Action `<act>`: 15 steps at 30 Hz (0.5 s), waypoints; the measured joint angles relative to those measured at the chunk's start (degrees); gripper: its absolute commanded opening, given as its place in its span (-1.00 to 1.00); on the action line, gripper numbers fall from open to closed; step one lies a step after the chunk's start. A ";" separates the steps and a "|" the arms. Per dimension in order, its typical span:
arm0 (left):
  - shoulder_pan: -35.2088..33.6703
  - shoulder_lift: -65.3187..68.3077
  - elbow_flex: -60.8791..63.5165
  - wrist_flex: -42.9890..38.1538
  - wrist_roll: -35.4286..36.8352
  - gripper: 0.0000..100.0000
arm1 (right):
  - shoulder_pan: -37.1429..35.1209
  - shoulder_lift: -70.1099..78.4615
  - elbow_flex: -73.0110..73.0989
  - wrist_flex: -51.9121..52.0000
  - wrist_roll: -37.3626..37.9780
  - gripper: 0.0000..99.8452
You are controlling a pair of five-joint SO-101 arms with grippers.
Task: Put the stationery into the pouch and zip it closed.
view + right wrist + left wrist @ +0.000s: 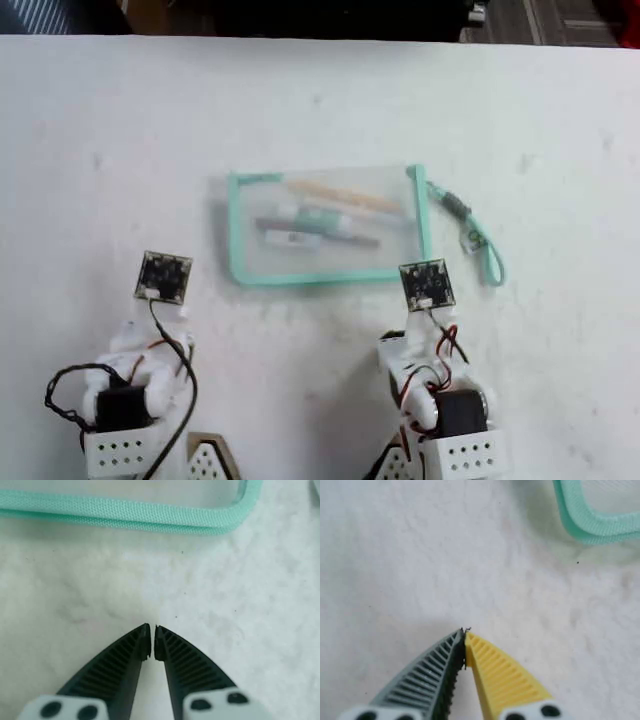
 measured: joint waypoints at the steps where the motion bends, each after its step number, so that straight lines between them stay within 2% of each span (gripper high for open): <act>1: 0.00 0.00 0.00 0.00 0.00 -0.95 | 0.00 0.00 0.00 0.00 0.00 -0.97; 12: 0.26 0.00 0.00 0.00 0.00 -0.95 | 0.00 0.00 0.00 0.00 0.00 -0.96; 15: 1.76 0.00 0.00 0.00 0.00 -0.95 | 0.00 0.00 0.00 -2.81 0.00 -0.96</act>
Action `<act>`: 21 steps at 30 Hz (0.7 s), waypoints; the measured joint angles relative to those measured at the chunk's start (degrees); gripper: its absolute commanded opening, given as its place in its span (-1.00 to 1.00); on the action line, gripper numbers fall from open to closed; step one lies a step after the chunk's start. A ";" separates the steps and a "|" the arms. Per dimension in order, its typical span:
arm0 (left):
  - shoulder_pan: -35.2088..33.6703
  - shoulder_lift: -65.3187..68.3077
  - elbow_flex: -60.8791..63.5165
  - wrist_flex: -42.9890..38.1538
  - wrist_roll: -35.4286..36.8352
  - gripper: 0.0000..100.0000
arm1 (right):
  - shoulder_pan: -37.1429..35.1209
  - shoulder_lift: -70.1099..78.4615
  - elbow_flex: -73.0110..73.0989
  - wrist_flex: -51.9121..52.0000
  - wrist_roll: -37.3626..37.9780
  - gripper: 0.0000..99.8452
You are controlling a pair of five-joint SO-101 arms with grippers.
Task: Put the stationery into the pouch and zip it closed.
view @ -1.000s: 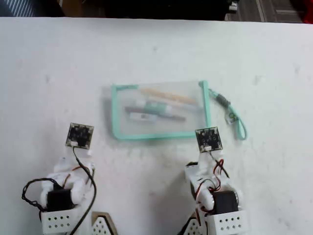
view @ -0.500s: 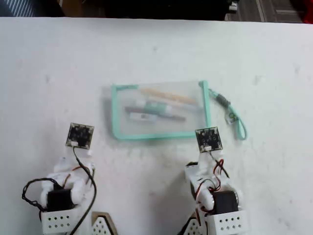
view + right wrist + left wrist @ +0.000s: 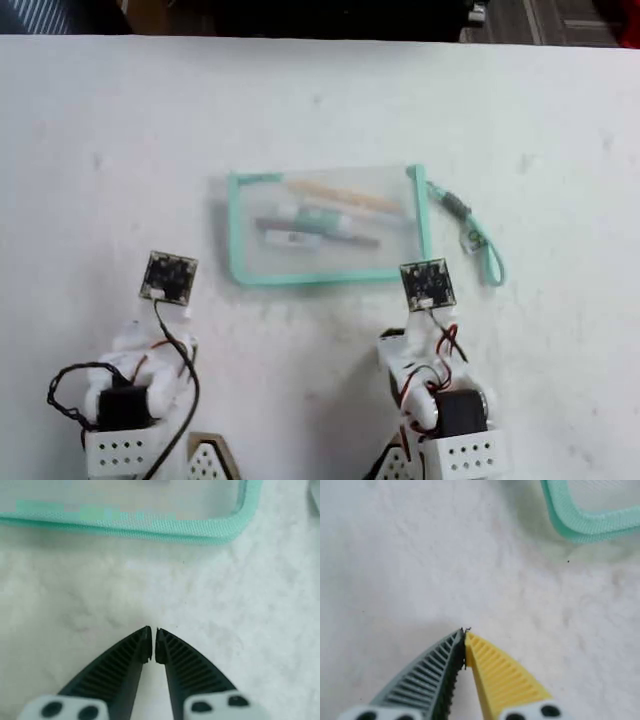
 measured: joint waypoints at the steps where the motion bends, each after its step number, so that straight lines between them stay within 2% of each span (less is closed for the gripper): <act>1: 0.09 0.00 0.00 0.00 0.00 -0.95 | 0.00 0.00 0.00 -1.85 0.00 -0.96; 5: 0.35 0.00 0.00 0.00 0.00 -0.95 | 0.00 0.00 0.00 -10.37 0.00 -0.96; 8: 0.62 0.00 0.00 0.00 0.00 -0.95 | 0.35 0.00 0.00 -11.78 0.00 -0.96; 12: 1.49 0.00 0.00 -0.44 0.00 -0.95 | 6.24 0.00 0.00 -13.54 0.00 -0.96; 18: 0.44 0.00 0.00 -11.08 0.00 -0.95 | 20.48 0.00 0.00 -21.19 0.00 -0.96; 21: 0.35 0.00 0.00 -13.71 0.00 -0.95 | 24.44 0.00 0.00 -22.33 0.00 -0.96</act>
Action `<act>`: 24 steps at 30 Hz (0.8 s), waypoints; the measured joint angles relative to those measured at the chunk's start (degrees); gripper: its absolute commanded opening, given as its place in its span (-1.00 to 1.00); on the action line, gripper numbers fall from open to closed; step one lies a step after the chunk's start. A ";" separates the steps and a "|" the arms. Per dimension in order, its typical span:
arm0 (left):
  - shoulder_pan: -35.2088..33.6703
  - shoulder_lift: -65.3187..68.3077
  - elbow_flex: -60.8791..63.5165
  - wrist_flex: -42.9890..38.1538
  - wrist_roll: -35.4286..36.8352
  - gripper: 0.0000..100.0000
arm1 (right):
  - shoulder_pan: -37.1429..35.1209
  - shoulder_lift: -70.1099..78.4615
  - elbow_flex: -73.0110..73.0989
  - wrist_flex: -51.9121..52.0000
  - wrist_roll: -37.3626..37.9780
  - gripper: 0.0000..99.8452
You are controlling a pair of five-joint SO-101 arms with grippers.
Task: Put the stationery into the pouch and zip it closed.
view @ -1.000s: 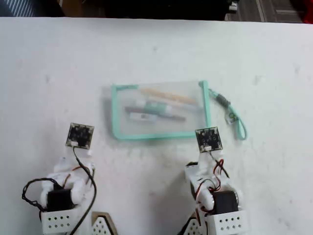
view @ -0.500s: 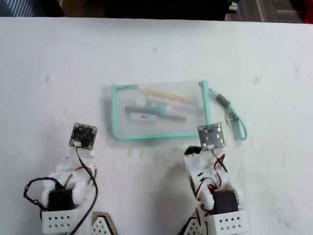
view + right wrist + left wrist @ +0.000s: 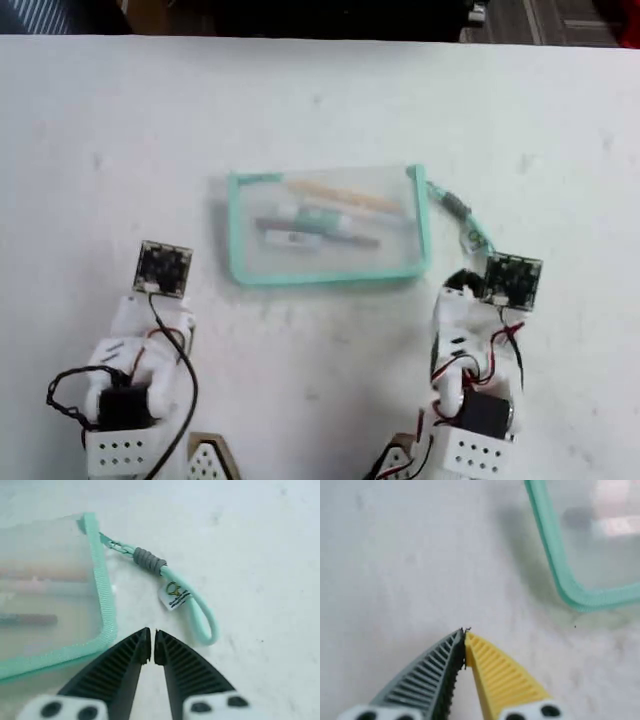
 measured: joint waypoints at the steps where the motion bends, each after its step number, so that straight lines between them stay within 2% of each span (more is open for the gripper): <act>1: 0.62 0.00 0.00 -0.35 0.00 -0.95 | 0.44 0.00 0.00 -0.18 0.00 -0.96; 7: 7.38 0.00 -0.62 1.05 0.00 -0.95 | 1.67 0.00 0.00 -1.14 0.00 -0.96; 14: 9.41 0.00 -4.22 2.81 -3.78 -0.95 | 8.44 0.00 0.00 -4.40 0.00 -0.96; 19: 14.42 0.00 -4.22 -1.49 -3.69 -0.95 | 8.44 0.00 0.00 -4.40 0.00 -0.96; 24: 20.04 0.00 -4.22 -10.55 -3.69 -0.95 | 8.44 0.00 0.00 -4.40 0.00 -0.96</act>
